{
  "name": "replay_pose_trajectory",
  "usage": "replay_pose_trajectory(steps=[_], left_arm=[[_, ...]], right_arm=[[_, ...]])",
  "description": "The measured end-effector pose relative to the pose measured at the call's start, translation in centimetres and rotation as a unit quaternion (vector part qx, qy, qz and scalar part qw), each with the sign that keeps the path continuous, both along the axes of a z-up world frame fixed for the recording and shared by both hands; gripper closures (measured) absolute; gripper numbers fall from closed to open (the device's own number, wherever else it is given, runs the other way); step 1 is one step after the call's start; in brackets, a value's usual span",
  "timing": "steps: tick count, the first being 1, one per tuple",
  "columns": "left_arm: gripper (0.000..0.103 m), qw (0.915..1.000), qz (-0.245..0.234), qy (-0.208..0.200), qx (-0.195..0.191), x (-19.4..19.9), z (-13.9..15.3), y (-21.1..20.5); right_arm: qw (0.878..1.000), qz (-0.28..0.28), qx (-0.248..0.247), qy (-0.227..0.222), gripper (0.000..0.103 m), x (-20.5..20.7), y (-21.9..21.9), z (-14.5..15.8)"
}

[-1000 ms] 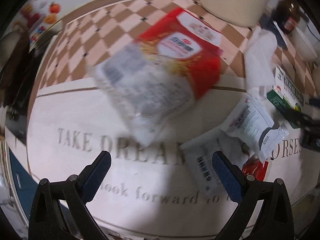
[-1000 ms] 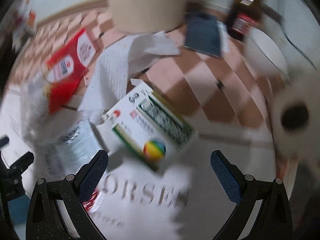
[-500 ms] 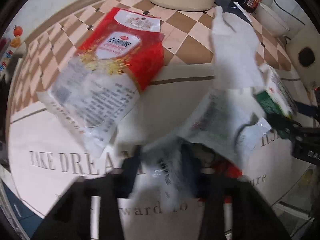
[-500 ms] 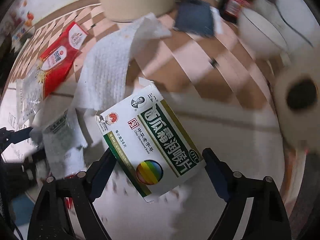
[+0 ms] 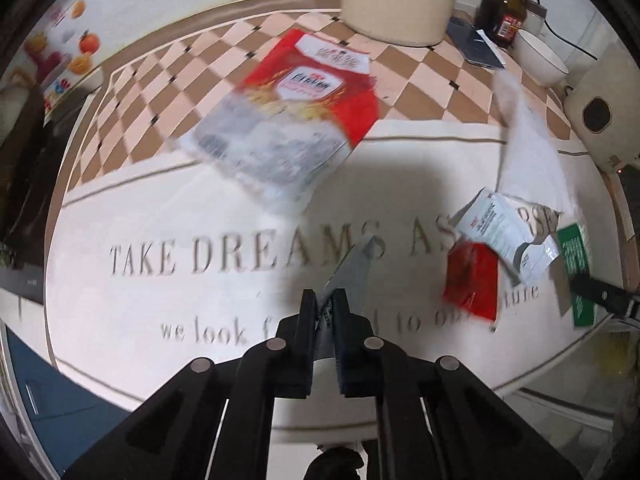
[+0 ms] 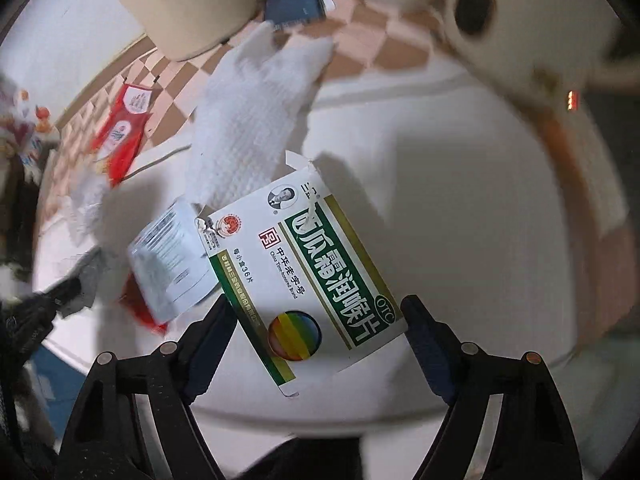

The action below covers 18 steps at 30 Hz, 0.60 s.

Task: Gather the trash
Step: 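Grasp the green-and-white medicine box with the right tool while the left tool pinches a grey wrapper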

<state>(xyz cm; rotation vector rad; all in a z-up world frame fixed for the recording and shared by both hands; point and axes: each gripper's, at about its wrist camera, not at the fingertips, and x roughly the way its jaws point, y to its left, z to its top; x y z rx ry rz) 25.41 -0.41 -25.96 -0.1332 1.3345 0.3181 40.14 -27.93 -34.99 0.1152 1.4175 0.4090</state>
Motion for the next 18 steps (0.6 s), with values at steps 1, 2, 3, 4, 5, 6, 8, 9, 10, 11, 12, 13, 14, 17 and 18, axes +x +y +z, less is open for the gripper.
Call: replay_pose_trajectory(steps=[1,2,3,4,5,6,8,9,10,11,12,13,14,17,18], left_arm=[[0.098,1.0,0.003,0.0,-0.001,-0.8,-0.4,0.2],[0.098,1.0,0.005,0.001,-0.001,-1.2,-0.8,0.0],[0.098,1.0,0.009,0.001,-0.002,-2.1,-1.0,0.0],[0.098,0.9999,0.012,0.001,-0.003,-2.1,-1.3,-0.2],[0.098,0.9999,0.015,0.0,-0.003,-2.3,-1.3,-0.2],[0.098,0.9998,0.019,-0.001,-0.004,-2.6,-1.3,0.0],[0.098,0.9996,0.026,-0.005,-0.01,-2.6,-1.2,-0.2],[0.098,0.9994,0.029,-0.01,-0.019,-2.4,-1.0,-0.3],[0.098,0.9991,0.029,-0.015,-0.029,-2.1,-0.7,-0.6],[0.098,0.9988,0.025,-0.021,-0.037,-1.4,-0.4,-1.1],[0.098,0.9986,0.017,-0.028,-0.042,-0.6,0.1,-1.8],[0.098,0.9983,0.006,-0.035,-0.045,0.3,0.6,-2.7],[0.098,0.9979,-0.005,-0.044,-0.048,1.3,1.2,-3.6],[0.098,0.9953,-0.041,-0.07,-0.053,4.0,3.3,-6.4],[0.098,0.9942,-0.05,-0.079,-0.052,4.3,4.0,-7.0]], right_arm=[[0.999,-0.009,0.03,0.028,0.019,-0.6,-0.5,-0.5],[0.996,-0.021,0.066,0.064,0.019,-1.2,-1.0,-1.3],[0.994,-0.03,0.074,0.069,0.019,-1.3,-1.3,-1.4],[0.996,-0.029,0.06,0.058,0.019,-1.7,-1.4,-1.2],[0.998,-0.024,0.033,0.04,0.019,-1.9,-1.3,-0.9],[1.0,-0.021,0.011,0.019,0.02,-2.4,-1.3,-0.3],[1.0,-0.009,-0.006,0.008,0.02,-3.0,-1.1,0.2],[0.999,0.005,-0.041,-0.015,0.02,-3.4,-0.8,0.7],[0.998,0.014,-0.06,-0.028,0.02,-3.6,-0.9,0.9],[0.997,0.02,-0.069,-0.03,0.02,-3.3,-0.4,0.8],[0.997,0.018,-0.066,-0.022,0.02,-3.4,-0.7,0.5],[0.998,0.012,-0.057,-0.009,0.021,-3.4,-1.0,0.1],[0.999,0.007,-0.053,-0.004,0.021,-3.3,-1.3,-0.1],[0.999,-0.021,-0.038,-0.01,0.021,-3.1,-2.5,0.2],[0.999,-0.031,-0.026,-0.014,0.021,-3.1,-3.1,0.9]])
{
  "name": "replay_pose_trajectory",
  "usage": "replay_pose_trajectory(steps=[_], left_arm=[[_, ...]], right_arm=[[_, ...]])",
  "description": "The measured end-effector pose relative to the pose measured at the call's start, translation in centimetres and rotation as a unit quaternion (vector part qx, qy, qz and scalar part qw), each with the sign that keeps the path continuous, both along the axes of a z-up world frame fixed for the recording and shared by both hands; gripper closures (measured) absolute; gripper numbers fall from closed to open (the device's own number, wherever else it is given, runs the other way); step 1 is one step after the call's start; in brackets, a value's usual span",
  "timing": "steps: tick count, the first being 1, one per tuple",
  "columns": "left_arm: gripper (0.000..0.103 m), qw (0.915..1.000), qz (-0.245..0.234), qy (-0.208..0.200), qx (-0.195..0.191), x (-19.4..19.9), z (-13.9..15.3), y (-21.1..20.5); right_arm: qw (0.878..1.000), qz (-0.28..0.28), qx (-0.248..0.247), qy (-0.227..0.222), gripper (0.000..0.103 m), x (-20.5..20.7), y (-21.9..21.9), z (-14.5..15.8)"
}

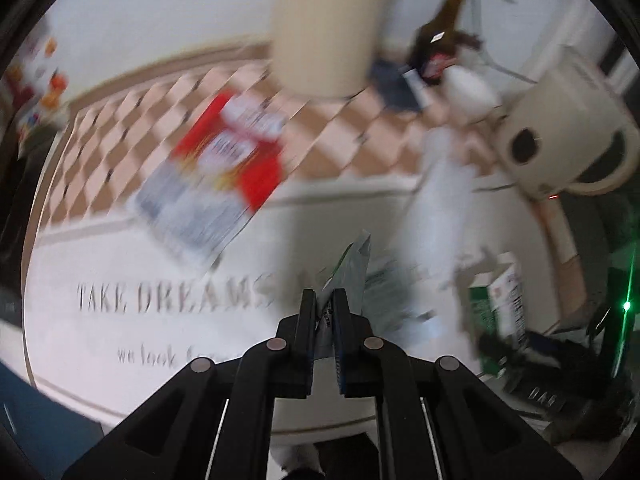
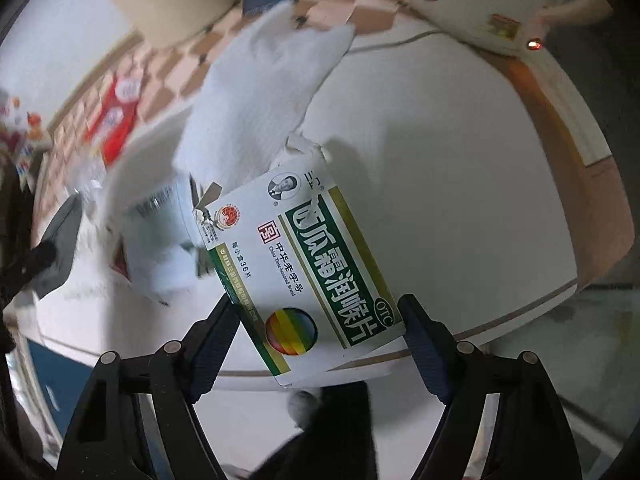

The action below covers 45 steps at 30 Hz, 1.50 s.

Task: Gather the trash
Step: 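Grasp the green-and-white medicine box with the right tool while the left tool pinches a grey wrapper, then carry both items over the bin and open both tools to drop them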

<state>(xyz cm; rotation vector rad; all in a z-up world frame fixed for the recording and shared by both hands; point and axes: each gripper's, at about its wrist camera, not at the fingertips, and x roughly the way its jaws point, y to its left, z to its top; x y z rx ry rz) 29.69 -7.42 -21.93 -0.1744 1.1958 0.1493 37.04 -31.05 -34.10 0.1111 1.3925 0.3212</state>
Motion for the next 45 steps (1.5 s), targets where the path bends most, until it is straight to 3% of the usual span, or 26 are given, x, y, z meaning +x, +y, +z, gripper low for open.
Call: replay_pose_trajectory(steps=[4,9,13,17,23,29,38,41,45], left_arm=[[0.098,0.9996,-0.012,-0.026,-0.003,-1.1,2.1,-0.6],[0.098,0.9996,0.01,-0.021,-0.018,-7.1,1.9,1.4],[0.097,0.9987,0.043,0.009,-0.026,-14.4,-0.6,3.9],[0.097,0.9926,0.094,0.06,-0.047,-21.1,-5.9,6.9],[0.097,0.9781,0.145,0.126,-0.082,-26.9,-17.2,9.8],[0.097,0.9653,0.159,0.184,-0.096,-28.4,-29.7,10.4],[0.097,0.9538,0.16,0.224,-0.12,-27.3,-48.3,11.1],[0.096,0.9503,0.157,0.235,-0.131,-26.8,-52.2,11.1],[0.09,0.9485,0.151,0.245,-0.132,-26.5,-54.6,11.5]], right_arm=[[0.999,0.0,0.023,-0.026,0.022,-0.6,0.1,2.6],[0.998,0.027,0.052,-0.035,0.023,-4.8,1.4,4.9],[0.996,0.06,0.069,-0.013,0.023,-10.3,3.8,4.5],[0.993,0.101,0.064,0.026,0.023,-16.8,6.0,1.4],[0.989,0.127,0.023,0.076,0.024,-25.2,9.3,-7.3],[0.987,0.087,-0.014,0.134,0.025,-29.8,11.8,-20.6],[0.981,0.076,-0.055,0.168,0.025,-28.6,15.3,-40.5],[0.98,0.083,-0.06,0.173,0.026,-27.5,16.3,-46.0],[0.977,0.085,-0.068,0.183,0.026,-27.0,17.3,-50.6]])
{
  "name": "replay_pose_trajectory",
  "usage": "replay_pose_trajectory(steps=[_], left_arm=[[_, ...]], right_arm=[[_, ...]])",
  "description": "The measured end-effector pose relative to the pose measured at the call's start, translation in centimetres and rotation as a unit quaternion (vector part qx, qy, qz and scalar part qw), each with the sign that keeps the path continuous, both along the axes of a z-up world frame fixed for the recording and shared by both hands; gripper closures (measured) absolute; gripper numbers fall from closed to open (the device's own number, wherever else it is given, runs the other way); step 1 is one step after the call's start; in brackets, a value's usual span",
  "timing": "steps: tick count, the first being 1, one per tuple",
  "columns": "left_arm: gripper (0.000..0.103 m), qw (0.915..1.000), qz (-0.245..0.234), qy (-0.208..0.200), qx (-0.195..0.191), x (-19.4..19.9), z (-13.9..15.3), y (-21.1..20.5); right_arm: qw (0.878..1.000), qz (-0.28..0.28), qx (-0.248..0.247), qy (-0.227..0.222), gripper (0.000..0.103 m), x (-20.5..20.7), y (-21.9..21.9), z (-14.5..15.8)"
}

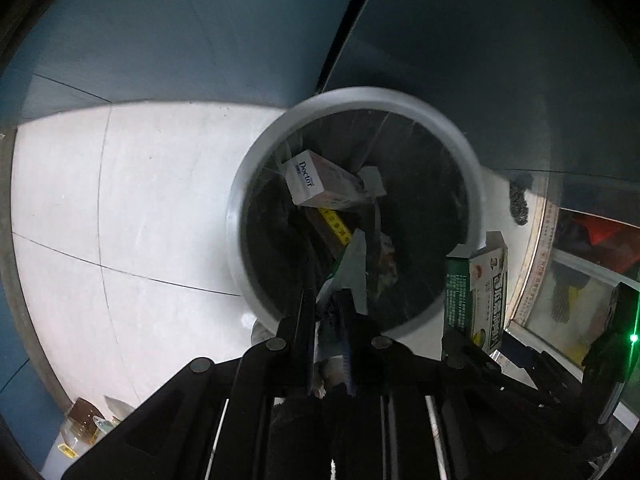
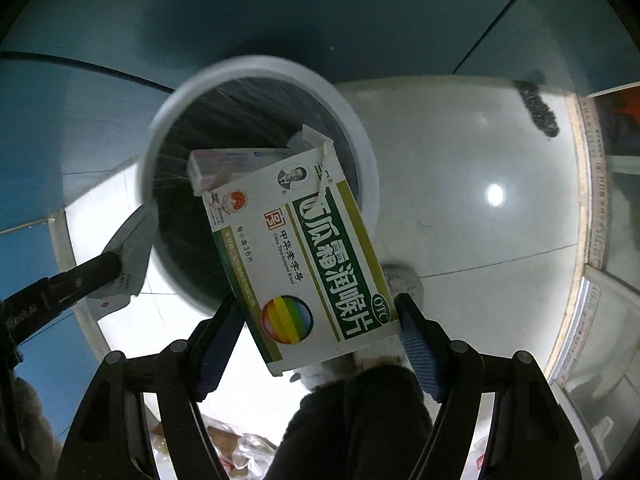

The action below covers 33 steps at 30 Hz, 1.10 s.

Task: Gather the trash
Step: 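Carry both items over the bin and open both tools to drop them, then grasp the white tissue with the right tool while the left tool reaches a grey packet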

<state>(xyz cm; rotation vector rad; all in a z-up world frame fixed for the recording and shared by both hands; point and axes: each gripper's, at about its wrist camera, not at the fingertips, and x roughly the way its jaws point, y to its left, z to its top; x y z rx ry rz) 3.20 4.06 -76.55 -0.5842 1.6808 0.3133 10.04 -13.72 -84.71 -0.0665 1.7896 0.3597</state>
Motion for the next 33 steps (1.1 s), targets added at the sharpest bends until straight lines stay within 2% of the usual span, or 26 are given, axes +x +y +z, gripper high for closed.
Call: replay_pose_trajectory(steps=[1,4,5,6,8,9,10,12,17,20,22,26,29,33], left_arm=[[0.09,1.0,0.003,0.002,-0.008,0.0,-0.4,0.1],[0.077,0.9998,0.011,0.016,-0.01,-0.3,-1.0,0.4],[0.061,0.9998,0.013,0.015,-0.008,-0.5,-1.1,0.5],[0.033,0.9998,0.014,0.014,-0.003,-0.5,-0.9,0.7],[0.012,0.9998,0.02,0.002,0.007,-0.8,-0.3,1.0],[0.012,0.9997,0.019,-0.005,0.012,-0.8,0.1,1.1],[0.011,0.9997,0.017,-0.007,0.017,-0.9,0.5,1.2],[0.003,0.9994,0.009,-0.007,0.033,-0.9,1.0,1.4],[0.003,0.9971,-0.007,-0.025,0.072,-1.5,3.4,1.5],[0.003,0.9939,-0.015,-0.028,0.105,-2.4,5.1,1.3],[0.003,0.9932,-0.016,-0.026,0.113,-3.2,6.6,1.2],[0.003,0.9928,-0.007,-0.02,0.118,-4.7,10.0,0.7],[0.003,0.9922,-0.005,-0.015,0.124,-5.8,13.7,0.1],[0.003,0.9917,-0.005,-0.02,0.126,-6.7,19.2,-1.1]], right_arm=[[1.0,0.003,0.0,0.0,0.026,0.1,0.0,-0.5],[1.0,0.013,0.011,0.011,0.025,0.0,0.8,-2.2],[1.0,0.017,0.014,0.016,0.025,-0.1,1.0,-2.5],[0.999,0.021,0.016,0.02,0.025,-0.2,1.1,-2.6],[0.999,0.029,0.023,0.025,0.014,-0.4,1.2,-2.8],[0.999,0.032,0.025,0.025,0.004,-0.4,1.3,-2.8],[0.999,0.036,0.026,0.023,0.0,-0.5,1.4,-2.6],[0.999,0.044,0.019,0.013,0.0,-0.6,1.5,-2.2],[0.999,0.04,0.01,0.001,0.0,-0.4,1.4,-1.0],[0.999,0.044,0.004,-0.011,0.0,-0.3,1.2,0.7],[0.999,0.049,0.002,-0.015,0.0,-0.4,1.1,1.8],[0.998,0.054,-0.012,-0.03,0.0,-0.9,0.7,5.6],[0.998,0.053,-0.021,-0.041,0.0,-1.5,0.0,9.3],[0.997,0.048,-0.031,-0.054,0.0,-2.3,-0.9,15.5]])
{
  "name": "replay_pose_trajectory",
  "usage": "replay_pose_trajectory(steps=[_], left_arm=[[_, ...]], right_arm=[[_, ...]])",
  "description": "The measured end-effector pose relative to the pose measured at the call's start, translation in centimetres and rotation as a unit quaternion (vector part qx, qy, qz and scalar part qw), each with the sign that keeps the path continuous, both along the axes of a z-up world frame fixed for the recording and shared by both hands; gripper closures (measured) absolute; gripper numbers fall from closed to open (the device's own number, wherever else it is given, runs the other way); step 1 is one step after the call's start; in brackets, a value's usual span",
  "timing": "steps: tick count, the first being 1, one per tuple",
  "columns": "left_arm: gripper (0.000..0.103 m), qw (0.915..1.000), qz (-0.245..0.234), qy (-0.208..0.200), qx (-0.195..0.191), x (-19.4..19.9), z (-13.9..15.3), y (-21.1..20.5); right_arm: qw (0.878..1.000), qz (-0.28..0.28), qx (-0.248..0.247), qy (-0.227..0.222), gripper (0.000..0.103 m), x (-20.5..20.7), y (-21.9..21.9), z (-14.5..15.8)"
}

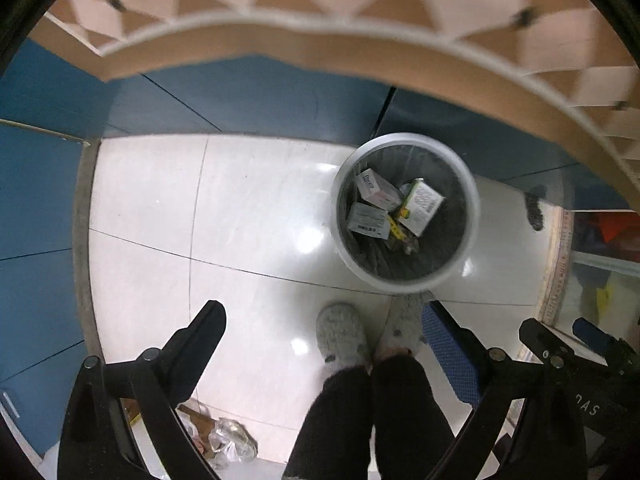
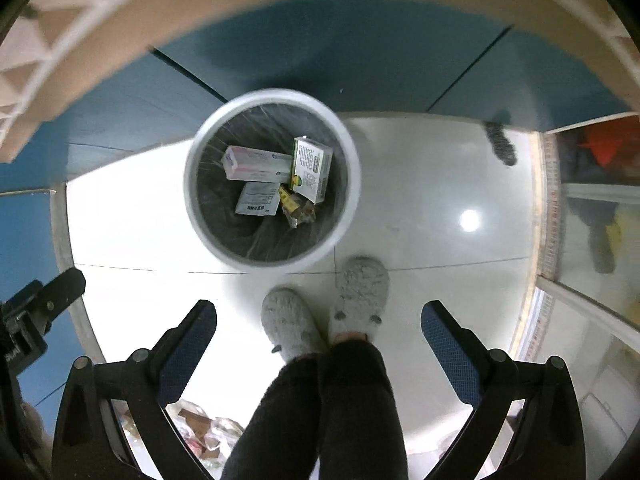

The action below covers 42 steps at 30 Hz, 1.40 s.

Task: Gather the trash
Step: 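Grasp the white tissue with the right tool while the left tool reaches a grey packet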

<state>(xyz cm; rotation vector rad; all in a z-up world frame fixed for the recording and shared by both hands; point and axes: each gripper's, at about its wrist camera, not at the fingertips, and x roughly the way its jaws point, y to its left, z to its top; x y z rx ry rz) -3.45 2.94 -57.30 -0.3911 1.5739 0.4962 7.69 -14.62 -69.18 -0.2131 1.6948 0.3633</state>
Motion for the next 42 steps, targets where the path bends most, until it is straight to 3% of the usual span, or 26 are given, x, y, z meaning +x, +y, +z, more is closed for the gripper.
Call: replay_pose_trajectory(steps=[12,18,23,27,29,34,42], left_arm=[[0.003,0.9985,-0.024,-0.047,0.014,-1.3,17.2,-3.1],[0.003,0.9944,-0.034,-0.091,0.041,-1.8,25.2,-4.1],[0.003,0.9805,-0.049,-0.144,0.124,1.4,31.7,-4.8],[0.003,0.9705,-0.041,-0.188,0.146,6.0,35.0,-4.6],[0.003,0.9672,-0.038,-0.202,0.149,9.3,35.8,-4.7],[0.003,0.976,-0.03,-0.158,0.148,17.4,35.0,-4.7],[0.003,0.9823,-0.014,-0.069,0.174,28.5,30.0,-5.0]], right_arm=[[0.998,-0.003,0.021,-0.054,0.0,-2.0,-3.0,20.7],[0.996,-0.002,0.047,-0.072,0.0,-3.1,-4.1,29.3],[0.99,-0.03,0.095,-0.097,0.0,-1.9,-5.9,36.0],[0.982,-0.078,0.131,-0.114,0.0,2.1,-7.9,39.8],[0.977,-0.096,0.139,-0.127,0.0,4.5,-8.8,40.9],[0.967,-0.146,0.147,-0.148,0.0,14.6,-11.1,41.7],[0.961,-0.17,0.142,-0.166,0.0,34.3,-9.7,38.3]])
